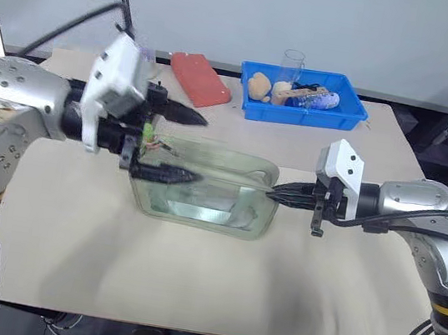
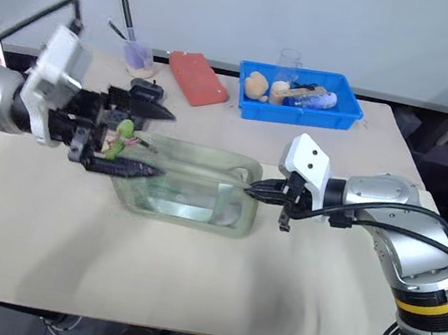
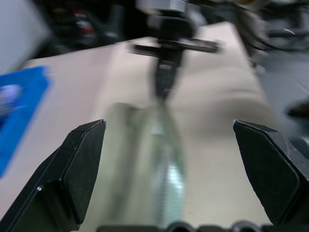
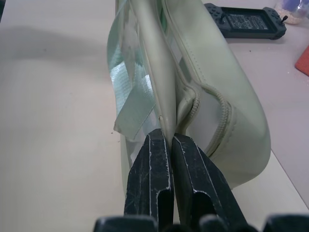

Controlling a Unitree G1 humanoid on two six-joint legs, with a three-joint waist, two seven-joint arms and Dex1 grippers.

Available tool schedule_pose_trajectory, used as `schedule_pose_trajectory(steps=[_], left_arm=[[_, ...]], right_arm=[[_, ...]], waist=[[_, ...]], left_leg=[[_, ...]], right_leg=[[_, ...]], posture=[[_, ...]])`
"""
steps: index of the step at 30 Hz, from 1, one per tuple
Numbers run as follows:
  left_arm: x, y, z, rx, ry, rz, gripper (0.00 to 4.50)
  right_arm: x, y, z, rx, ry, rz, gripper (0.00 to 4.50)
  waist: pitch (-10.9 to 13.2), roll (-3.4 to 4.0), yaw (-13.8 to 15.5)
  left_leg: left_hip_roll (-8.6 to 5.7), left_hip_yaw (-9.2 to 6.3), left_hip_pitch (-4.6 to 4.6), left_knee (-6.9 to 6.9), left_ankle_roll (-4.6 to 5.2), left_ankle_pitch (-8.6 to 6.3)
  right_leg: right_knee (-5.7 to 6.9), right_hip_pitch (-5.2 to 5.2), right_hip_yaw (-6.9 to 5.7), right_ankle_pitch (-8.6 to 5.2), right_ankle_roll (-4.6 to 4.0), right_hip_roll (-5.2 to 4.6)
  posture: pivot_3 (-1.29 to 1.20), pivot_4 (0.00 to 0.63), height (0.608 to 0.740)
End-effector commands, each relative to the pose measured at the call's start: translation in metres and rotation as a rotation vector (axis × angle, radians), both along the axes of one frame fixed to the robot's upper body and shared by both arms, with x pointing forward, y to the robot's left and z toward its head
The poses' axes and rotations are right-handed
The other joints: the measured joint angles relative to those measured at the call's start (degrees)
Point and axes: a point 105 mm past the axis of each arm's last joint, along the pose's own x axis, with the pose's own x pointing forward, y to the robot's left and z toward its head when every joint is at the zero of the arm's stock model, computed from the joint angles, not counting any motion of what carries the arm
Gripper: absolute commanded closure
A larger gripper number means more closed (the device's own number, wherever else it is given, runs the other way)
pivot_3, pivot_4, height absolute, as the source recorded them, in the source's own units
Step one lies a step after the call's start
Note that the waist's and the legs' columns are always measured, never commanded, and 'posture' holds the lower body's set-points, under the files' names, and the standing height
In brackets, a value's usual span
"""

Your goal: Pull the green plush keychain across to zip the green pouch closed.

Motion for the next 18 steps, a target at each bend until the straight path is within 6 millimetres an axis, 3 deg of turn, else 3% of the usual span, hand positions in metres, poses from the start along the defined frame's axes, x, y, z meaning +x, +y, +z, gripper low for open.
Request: schedule_pose_trajectory(steps=[1,5,11,15,18], left_arm=[[0.017,0.047,0.000,-0.033,-0.014,0.233,0.00],[0.009,0.073,-0.024,0.006,0.060,0.319,0.00],[-0.001,0.085,-0.052,0.090,0.099,0.366,0.00],[0.010,0.084,-0.062,0.061,0.076,0.386,0.00],[0.016,0.084,-0.057,0.009,0.075,0.396,0.00]], right_arm=[[0.000,0.002,0.011,0.017,-0.067,0.000,4.43],[0.002,0.000,0.009,0.011,-0.066,-0.002,4.43],[0.005,0.001,0.009,0.010,-0.067,0.003,4.43],[0.005,0.003,0.010,0.014,-0.066,0.013,4.43],[0.006,0.003,0.010,0.012,-0.066,0.013,4.43]], waist=[[0.00,0.00,-0.24],[0.00,0.00,-0.08],[0.01,-0.01,0.50],[0.01,-0.01,0.55],[0.01,-0.01,0.41]], left_leg=[[0.00,0.01,0.02,-0.01,0.00,0.00],[0.04,0.02,0.07,-0.05,0.01,-0.03],[0.04,0.10,0.06,-0.05,-0.05,-0.06],[0.05,0.11,0.08,-0.05,-0.06,-0.06],[0.07,0.12,0.09,-0.05,-0.05,-0.06]], right_leg=[[0.01,0.00,0.00,0.02,0.03,0.00],[0.01,-0.01,-0.02,-0.06,-0.14,0.00],[-0.07,0.00,-0.02,-0.07,-0.33,-0.11],[-0.06,-0.01,-0.03,-0.06,-0.34,-0.11],[-0.05,-0.01,-0.03,-0.05,-0.37,-0.08]], posture=[[0.00,0.150,0.740],[0.00,0.150,0.740],[0.00,0.150,0.740],[0.00,0.150,0.740],[0.00,0.150,0.740]])
